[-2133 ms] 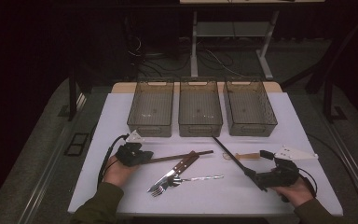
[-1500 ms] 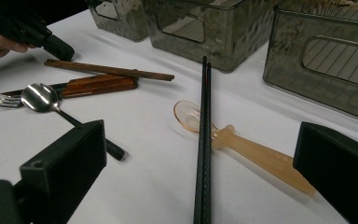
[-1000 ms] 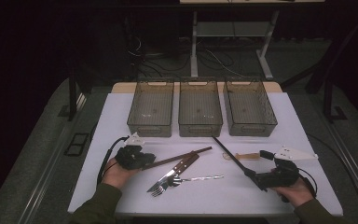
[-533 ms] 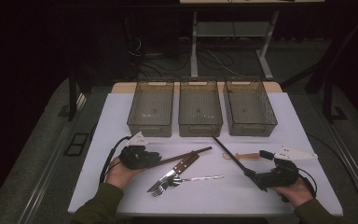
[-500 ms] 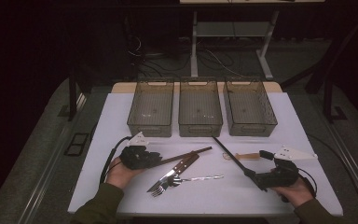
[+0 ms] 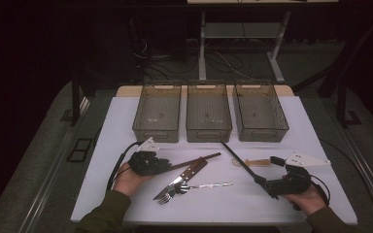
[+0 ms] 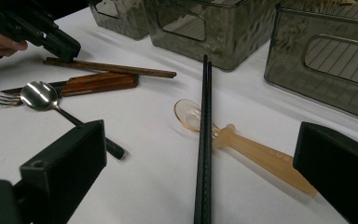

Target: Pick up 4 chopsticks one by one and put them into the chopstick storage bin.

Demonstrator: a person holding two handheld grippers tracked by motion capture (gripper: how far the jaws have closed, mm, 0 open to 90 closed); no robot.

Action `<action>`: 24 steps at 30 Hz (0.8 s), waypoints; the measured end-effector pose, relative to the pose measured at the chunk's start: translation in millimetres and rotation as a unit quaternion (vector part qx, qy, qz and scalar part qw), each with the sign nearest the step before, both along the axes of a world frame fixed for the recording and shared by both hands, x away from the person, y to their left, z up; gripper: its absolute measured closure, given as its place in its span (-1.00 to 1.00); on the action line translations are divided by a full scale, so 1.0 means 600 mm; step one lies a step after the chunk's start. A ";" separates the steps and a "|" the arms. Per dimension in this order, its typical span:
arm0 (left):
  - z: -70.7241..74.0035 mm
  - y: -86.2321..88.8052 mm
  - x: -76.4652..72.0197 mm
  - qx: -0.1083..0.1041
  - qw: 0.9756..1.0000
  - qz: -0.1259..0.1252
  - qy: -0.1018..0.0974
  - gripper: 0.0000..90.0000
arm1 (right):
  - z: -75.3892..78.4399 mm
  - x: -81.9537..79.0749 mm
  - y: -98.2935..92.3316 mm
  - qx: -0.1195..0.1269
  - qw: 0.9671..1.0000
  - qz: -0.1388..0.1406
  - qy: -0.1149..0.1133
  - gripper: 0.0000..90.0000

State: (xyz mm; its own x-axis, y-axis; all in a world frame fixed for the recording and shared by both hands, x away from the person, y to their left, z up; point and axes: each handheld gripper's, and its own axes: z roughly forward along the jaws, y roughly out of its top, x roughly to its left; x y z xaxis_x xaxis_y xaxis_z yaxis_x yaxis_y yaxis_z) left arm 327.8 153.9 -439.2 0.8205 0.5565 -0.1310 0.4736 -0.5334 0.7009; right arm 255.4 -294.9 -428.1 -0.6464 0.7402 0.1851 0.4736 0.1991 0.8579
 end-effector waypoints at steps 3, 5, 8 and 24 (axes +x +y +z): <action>-0.001 0.000 0.001 0.002 1.000 -0.003 0.001 0.71 | 0.000 0.000 0.000 0.000 1.000 0.000 0.000 -0.94; -0.002 0.000 0.002 0.002 1.000 -0.003 0.001 0.72 | 0.000 0.000 0.000 0.000 1.000 0.000 0.001 -0.94; -0.002 0.000 0.002 0.002 1.000 -0.002 0.002 0.73 | 0.000 0.000 0.000 0.000 1.000 0.000 0.000 -0.94; -0.010 -0.004 0.005 0.022 1.000 -0.008 0.000 0.78 | 0.000 0.000 0.000 0.000 1.000 -0.001 0.000 -0.94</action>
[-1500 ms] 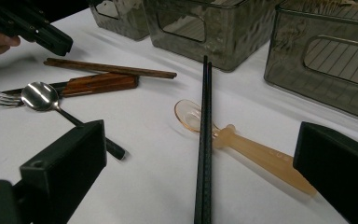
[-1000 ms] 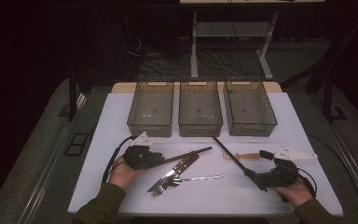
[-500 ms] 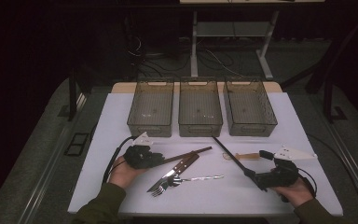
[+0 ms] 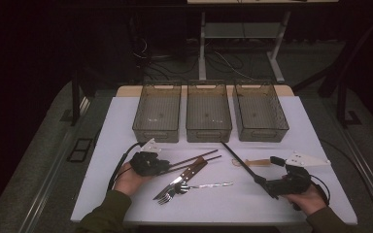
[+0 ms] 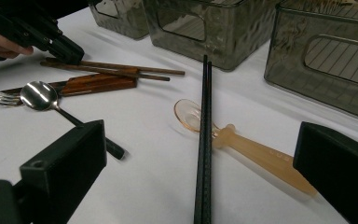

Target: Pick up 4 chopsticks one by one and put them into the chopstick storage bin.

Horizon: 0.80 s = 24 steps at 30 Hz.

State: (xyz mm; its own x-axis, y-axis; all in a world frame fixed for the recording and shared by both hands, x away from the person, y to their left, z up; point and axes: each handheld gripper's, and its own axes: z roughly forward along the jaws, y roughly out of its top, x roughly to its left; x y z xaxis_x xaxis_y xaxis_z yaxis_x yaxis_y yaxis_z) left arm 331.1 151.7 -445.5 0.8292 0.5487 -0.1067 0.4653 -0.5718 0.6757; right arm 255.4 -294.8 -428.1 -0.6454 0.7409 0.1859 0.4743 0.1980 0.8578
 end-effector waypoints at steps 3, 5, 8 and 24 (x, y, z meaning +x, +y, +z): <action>0.000 0.000 0.000 -0.001 1.000 -0.001 0.000 0.79 | 0.000 0.000 0.000 0.000 1.000 0.000 0.000 -0.94; 0.000 0.000 0.000 -0.001 1.000 -0.001 0.000 0.79 | 0.000 0.000 0.000 0.000 1.000 0.000 0.000 -0.94; -0.001 0.000 0.001 0.000 1.000 -0.002 -0.001 0.79 | 0.000 0.000 0.000 0.000 1.000 0.000 0.000 -0.94; -0.002 0.003 0.005 0.003 1.000 -0.026 -0.012 0.85 | 0.000 0.000 0.001 0.001 1.000 0.000 0.001 -0.94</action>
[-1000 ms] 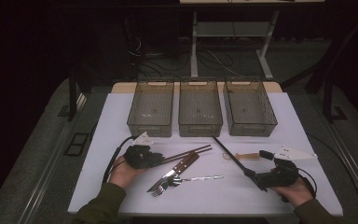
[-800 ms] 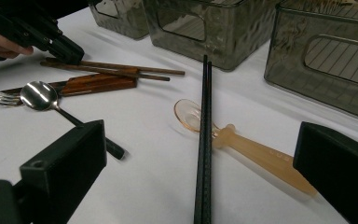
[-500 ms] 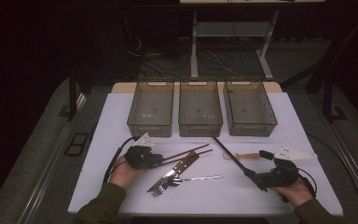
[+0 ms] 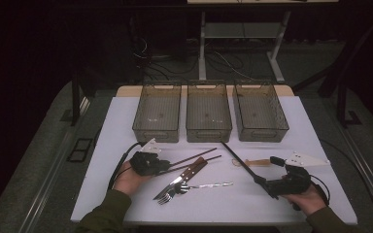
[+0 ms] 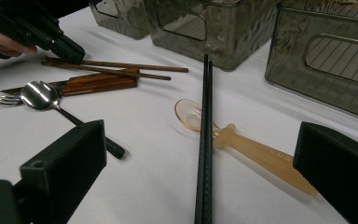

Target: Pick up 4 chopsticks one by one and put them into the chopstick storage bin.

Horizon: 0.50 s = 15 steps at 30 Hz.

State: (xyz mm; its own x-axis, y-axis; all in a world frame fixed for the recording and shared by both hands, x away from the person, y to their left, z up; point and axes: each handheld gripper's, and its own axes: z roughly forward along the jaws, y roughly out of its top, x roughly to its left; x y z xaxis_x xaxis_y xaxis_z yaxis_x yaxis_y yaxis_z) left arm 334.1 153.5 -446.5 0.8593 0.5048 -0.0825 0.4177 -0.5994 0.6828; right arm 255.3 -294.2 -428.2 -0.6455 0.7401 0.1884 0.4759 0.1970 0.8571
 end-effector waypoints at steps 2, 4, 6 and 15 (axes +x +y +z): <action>0.000 0.001 0.001 0.000 1.000 -0.002 0.003 0.86 | 0.000 0.000 0.000 0.000 1.000 0.000 0.000 -0.94; 0.000 0.002 0.002 -0.002 1.000 -0.003 0.004 0.87 | 0.000 0.000 0.000 0.000 1.000 0.000 0.000 -0.94; -0.001 0.002 0.002 -0.005 1.000 -0.002 0.005 0.87 | 0.000 0.000 0.000 0.000 1.000 0.000 0.000 -0.94; 0.001 0.001 0.002 0.002 1.000 -0.012 -0.007 0.88 | 0.000 0.000 0.000 0.000 1.000 0.001 0.000 -0.94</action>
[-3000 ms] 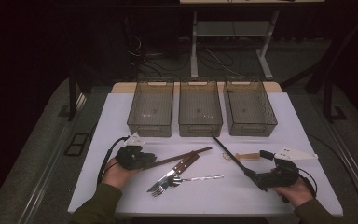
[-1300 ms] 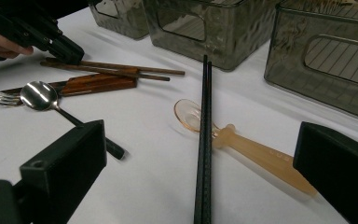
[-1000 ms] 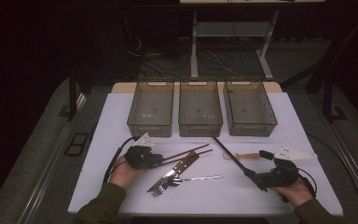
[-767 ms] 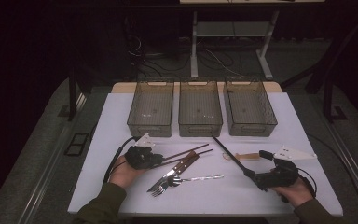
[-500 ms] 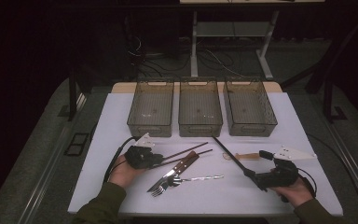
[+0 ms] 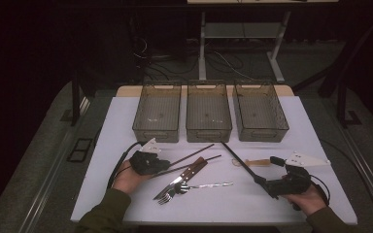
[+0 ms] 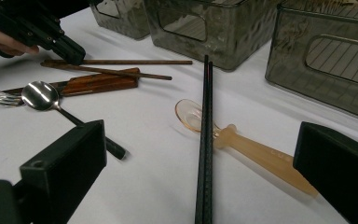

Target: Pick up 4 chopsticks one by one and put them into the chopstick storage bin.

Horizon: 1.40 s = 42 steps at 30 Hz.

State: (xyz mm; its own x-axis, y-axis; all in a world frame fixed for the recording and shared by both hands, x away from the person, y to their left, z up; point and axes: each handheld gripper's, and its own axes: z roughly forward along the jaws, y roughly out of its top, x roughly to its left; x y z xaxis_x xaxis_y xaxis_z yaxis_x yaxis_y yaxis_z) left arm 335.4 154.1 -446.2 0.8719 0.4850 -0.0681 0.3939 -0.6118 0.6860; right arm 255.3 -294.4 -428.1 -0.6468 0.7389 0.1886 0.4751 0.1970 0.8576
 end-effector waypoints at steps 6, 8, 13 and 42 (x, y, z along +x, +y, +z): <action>0.006 0.005 -0.001 -0.005 1.000 -0.001 -0.006 0.88 | 0.000 0.000 0.000 0.000 1.000 0.001 0.000 -0.94; 0.007 0.007 -0.002 -0.011 1.000 0.001 -0.008 0.88 | 0.000 0.000 0.000 0.000 1.000 0.001 0.000 -0.94; 0.012 0.009 -0.005 -0.016 1.000 0.000 -0.008 0.88 | 0.000 0.000 -0.001 0.000 1.000 0.001 -0.002 -0.94; 0.053 0.019 -0.035 -0.047 0.999 -0.019 -0.014 0.88 | -0.008 0.017 0.002 -0.015 1.000 0.015 -0.002 -0.94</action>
State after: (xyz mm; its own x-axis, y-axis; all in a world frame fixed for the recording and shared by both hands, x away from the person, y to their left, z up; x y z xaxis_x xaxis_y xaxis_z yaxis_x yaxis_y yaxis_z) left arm 314.5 165.3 -414.7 0.8917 0.4442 -0.0872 0.3517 -0.5585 0.7512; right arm 265.4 -293.0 -432.7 -0.6701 0.7241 0.1633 0.4644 0.2374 0.8532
